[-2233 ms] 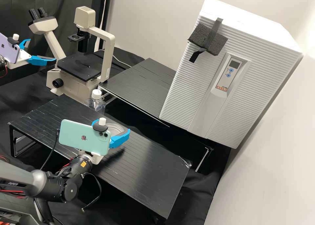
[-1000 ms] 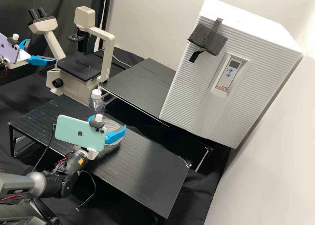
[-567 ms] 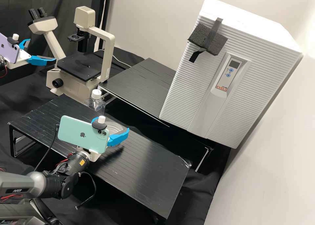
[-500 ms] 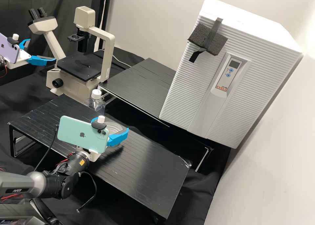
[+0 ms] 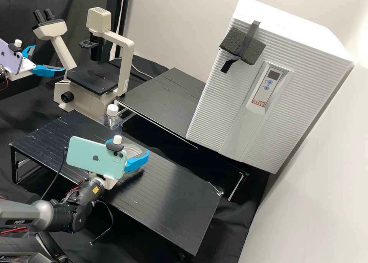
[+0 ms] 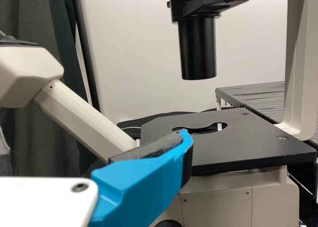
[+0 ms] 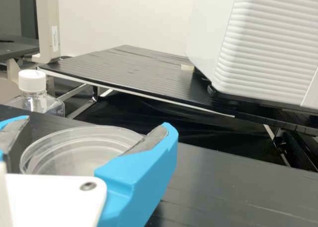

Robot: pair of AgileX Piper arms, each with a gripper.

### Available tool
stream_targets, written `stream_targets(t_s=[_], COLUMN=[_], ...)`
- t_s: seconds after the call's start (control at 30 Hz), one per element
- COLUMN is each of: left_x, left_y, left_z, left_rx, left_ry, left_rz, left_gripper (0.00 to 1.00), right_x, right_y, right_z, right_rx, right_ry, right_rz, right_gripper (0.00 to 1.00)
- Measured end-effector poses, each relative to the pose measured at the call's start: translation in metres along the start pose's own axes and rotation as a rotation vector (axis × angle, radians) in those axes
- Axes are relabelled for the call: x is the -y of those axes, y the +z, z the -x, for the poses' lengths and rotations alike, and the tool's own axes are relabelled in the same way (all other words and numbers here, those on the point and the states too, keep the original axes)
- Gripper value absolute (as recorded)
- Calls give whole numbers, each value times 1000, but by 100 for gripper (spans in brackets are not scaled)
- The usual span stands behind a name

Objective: Close the petri dish lid.

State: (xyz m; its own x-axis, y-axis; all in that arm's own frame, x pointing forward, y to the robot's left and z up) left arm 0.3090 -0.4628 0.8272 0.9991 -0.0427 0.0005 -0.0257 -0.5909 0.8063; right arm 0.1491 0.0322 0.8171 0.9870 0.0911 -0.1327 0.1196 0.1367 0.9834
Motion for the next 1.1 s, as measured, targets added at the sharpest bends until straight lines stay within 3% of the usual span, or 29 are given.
stream_targets(t_s=[0.53,0.7,0.83,0.97,1.1], left_x=[0,0,0,0,0], left_y=[0,0,0,0,0], left_z=[0,0,0,0,0], left_rx=[0,0,0,0,0], left_ry=[0,0,0,0,0], left_rz=[0,0,0,0,0], left_gripper=[100,100,100,100,100], right_x=[-3,-11,-22,-29,-37], right_y=[7,7,3,-8,-13], right_z=[4,11,20,26,25], right_rx=[34,19,-18,-57,-156], right_ry=[-11,31,122,224,308], right_rz=[3,-20,-23,-57,-136], right_gripper=[100,100,100,100,100])
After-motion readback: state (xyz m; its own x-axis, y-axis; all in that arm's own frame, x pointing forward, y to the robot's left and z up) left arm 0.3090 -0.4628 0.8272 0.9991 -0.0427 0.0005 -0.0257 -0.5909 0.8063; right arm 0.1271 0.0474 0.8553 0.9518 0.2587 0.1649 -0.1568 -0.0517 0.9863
